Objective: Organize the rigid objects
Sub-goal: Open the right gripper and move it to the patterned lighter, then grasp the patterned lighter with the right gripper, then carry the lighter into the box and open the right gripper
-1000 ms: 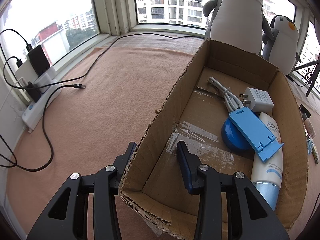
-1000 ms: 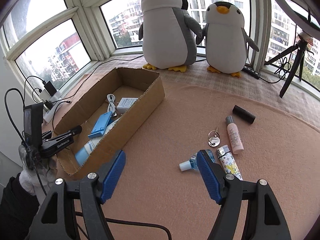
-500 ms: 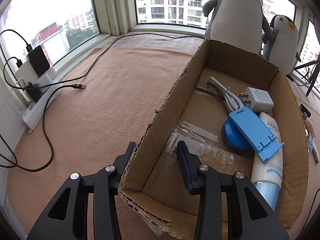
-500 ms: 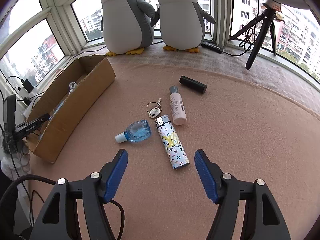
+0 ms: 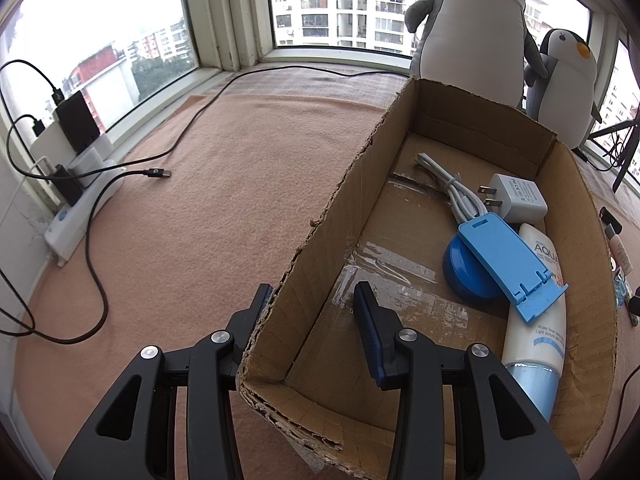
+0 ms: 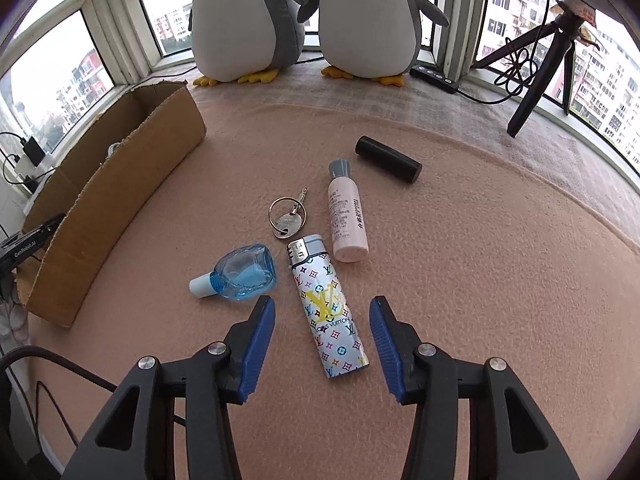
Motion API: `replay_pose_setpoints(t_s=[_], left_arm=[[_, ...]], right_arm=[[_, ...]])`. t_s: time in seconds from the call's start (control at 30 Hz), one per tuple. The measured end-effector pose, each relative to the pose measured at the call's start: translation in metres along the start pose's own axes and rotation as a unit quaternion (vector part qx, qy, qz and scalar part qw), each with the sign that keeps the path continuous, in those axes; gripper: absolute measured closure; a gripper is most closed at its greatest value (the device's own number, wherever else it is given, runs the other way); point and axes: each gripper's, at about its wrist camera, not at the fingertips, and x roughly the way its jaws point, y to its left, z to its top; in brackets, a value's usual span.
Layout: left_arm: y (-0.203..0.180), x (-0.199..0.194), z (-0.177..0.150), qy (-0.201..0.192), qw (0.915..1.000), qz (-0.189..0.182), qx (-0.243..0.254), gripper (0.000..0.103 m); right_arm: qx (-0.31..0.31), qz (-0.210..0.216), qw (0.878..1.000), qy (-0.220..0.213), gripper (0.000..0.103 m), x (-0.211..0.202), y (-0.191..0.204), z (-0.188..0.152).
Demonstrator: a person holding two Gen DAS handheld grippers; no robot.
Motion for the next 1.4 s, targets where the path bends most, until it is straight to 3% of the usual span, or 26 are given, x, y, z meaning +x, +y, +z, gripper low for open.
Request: replay_pose_setpoints(t_s=[0.27,0.37,0.43,0.93,1.4], left_arm=[[0.0,0.0,0.0,0.0,1.0,0.0,0.0,0.064],[0.0,0.0,0.0,0.0,1.0,0.0,0.0,0.064],[0.0,0.0,0.0,0.0,1.0,0.0,0.0,0.064],[0.0,0.0,0.0,0.0,1.0,0.0,0.0,0.064],[0.0,0.0,0.0,0.0,1.0,0.0,0.0,0.064]], right_arm=[[-0.016,-0.008,1.0,0.015,0.07,0.01,0.001,0.004],[-0.019,-0.01,1.0,0.016,0.08,0.01,0.001,0.004],[-0.016,-0.008,1.0,0.016,0.082,0.009,0.002,0.004],[-0.002,0.011,0.999,-0.03,0.082,-0.028,0.016,0.002],[-0.07,0.084,0.99,-0.09,0.082,-0.066,0.106,0.057]])
